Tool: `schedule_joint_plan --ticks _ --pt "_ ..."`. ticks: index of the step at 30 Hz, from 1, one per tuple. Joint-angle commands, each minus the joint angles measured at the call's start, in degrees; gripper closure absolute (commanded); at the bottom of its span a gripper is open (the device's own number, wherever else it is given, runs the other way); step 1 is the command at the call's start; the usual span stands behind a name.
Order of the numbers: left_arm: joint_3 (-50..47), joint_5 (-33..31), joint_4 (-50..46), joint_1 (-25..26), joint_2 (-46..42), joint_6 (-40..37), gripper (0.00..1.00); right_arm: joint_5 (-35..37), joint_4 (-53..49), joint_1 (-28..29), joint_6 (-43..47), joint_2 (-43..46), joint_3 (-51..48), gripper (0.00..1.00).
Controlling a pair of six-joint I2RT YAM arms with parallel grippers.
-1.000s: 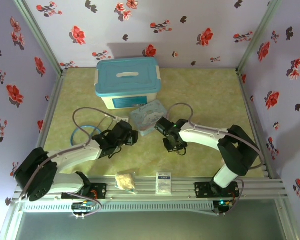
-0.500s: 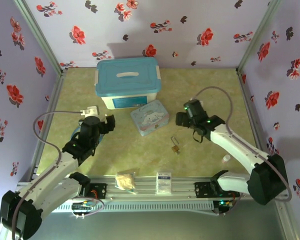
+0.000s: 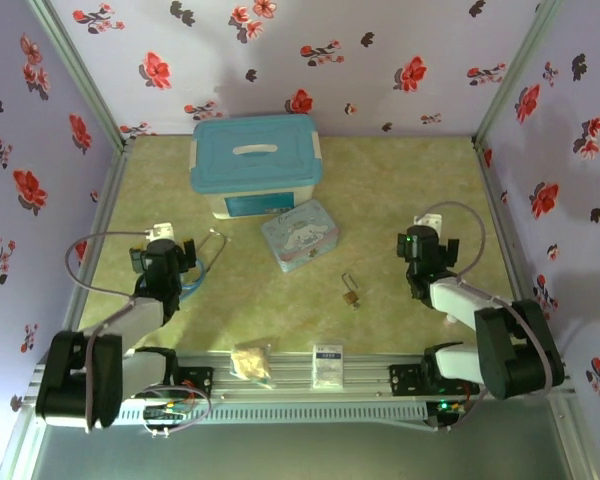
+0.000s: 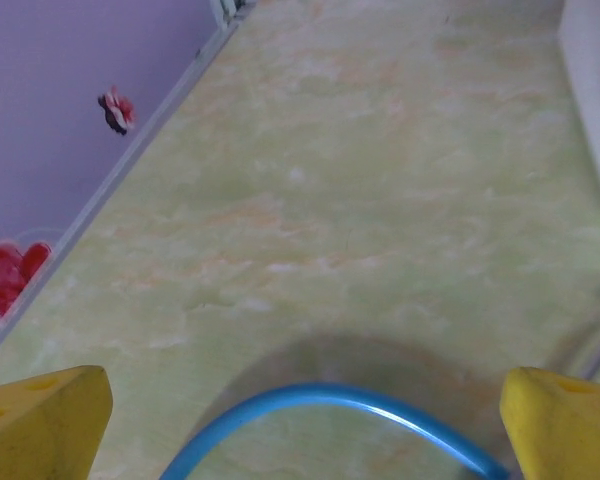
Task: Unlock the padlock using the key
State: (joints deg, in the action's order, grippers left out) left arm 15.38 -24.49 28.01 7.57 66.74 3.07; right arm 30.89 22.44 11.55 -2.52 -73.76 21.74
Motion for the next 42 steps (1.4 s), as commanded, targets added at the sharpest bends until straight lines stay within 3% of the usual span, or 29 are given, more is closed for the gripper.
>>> schedule_joint_plan --ticks 1,4,7,11,13,14,18,19,22,24,42 --pt "0.1 5.8 15.8 -2.6 4.2 1.4 0.0 -1.4 14.1 -3.3 -0.5 -2.1 -0.3 0.05" --pt "1.4 7.4 17.5 -4.6 7.5 1.9 0.0 -2.7 29.2 -6.2 -3.4 -6.2 -4.1 0.01" --pt "1.4 8.8 22.3 -5.4 11.7 -0.2 0.0 -5.1 32.5 -9.1 -6.1 -10.7 -3.7 0.01" --pt "1.4 9.7 30.8 -6.5 19.9 0.5 0.0 -8.0 22.0 -9.2 -5.5 -12.1 2.5 0.01" --pt "4.2 9.7 28.6 -6.5 21.9 0.1 0.0 -9.4 17.5 -9.3 -5.1 -12.7 4.9 0.01" --pt "5.7 9.6 24.7 -6.5 21.2 0.5 0.0 -9.5 18.3 -9.3 -5.0 -12.7 4.5 0.01" --pt "6.1 9.3 25.3 -6.5 21.9 0.1 0.0 -14.7 25.5 -9.4 -3.7 -14.4 1.0 0.01" --pt "6.2 9.3 25.1 -6.4 21.9 0.2 0.0 -16.1 32.6 -9.5 -3.0 -16.9 -0.5 0.01" --pt "6.2 9.3 25.3 -6.4 21.9 0.1 0.0 -17.3 26.1 -10.0 -3.5 -14.9 0.9 0.01" --pt "6.1 9.3 25.3 -6.4 21.9 0.1 0.0 -17.0 30.1 -10.1 -3.1 -16.2 0.1 0.01" --pt "6.8 13.4 23.8 -6.9 21.8 -0.8 0.0 -17.7 28.5 -9.8 -2.6 -15.5 0.4 0.01"
